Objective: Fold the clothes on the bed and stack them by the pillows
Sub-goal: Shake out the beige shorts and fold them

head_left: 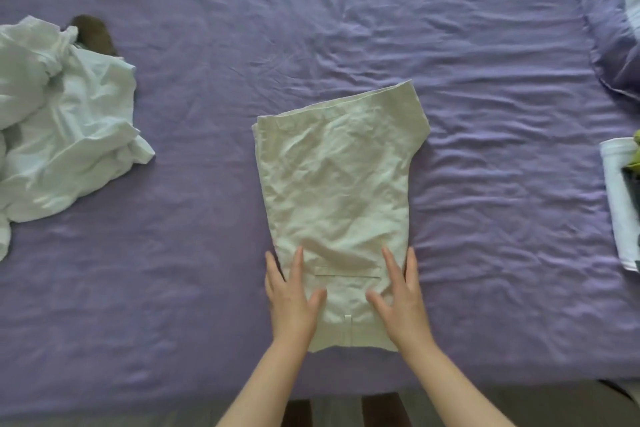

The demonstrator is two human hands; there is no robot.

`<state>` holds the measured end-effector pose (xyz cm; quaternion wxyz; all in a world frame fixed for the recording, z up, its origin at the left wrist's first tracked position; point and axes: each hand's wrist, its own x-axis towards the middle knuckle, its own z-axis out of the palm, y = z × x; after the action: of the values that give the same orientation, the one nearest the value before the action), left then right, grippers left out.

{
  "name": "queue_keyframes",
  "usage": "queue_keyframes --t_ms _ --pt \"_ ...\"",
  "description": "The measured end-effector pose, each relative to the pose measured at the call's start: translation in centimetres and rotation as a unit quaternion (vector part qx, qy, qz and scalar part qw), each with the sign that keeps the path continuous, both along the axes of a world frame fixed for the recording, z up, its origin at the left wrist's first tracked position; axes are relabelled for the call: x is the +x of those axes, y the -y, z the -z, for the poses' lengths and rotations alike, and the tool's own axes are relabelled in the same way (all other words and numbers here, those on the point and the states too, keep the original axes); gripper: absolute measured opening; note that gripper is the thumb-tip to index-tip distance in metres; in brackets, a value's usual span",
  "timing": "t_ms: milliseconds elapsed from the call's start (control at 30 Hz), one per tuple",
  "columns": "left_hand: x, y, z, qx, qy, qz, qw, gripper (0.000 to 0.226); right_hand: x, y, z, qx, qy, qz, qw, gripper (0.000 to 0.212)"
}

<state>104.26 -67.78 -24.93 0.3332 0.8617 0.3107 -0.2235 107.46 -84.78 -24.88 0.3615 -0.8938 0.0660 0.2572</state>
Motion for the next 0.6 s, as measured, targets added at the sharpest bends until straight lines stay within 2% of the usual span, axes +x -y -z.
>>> queue_keyframes --t_ms 133,300,367,433,533,600 --pt "1.3 0.9 -0.9 -0.130 0.004 -0.154 0.979 0.074 0.2 -0.5 -0.7 0.022 -0.020 0.024 0.999 0.069" --pt "2.6 -1.4 -3.2 -0.234 0.038 -0.224 0.945 0.058 3.8 0.3 -3.4 0.058 -0.037 0.041 0.997 0.052" --pt "3.5 -2.8 -4.8 -0.243 0.065 -0.264 0.931 0.057 5.5 0.6 -5.1 0.076 -0.051 0.049 0.995 0.050" --pt "4.8 -4.0 -6.4 -0.228 0.114 -0.266 0.930 0.056 7.5 0.7 -7.0 0.127 -0.073 0.061 0.987 0.040" --pt "7.8 -5.4 -8.5 -0.272 0.177 -0.273 0.906 0.028 11.2 0.2 -9.4 0.220 -0.102 0.117 0.963 0.017" --pt "10.2 -6.1 -9.2 -0.307 0.189 -0.292 0.886 0.017 13.6 -0.3 -9.9 0.264 -0.117 0.148 0.946 0.037"
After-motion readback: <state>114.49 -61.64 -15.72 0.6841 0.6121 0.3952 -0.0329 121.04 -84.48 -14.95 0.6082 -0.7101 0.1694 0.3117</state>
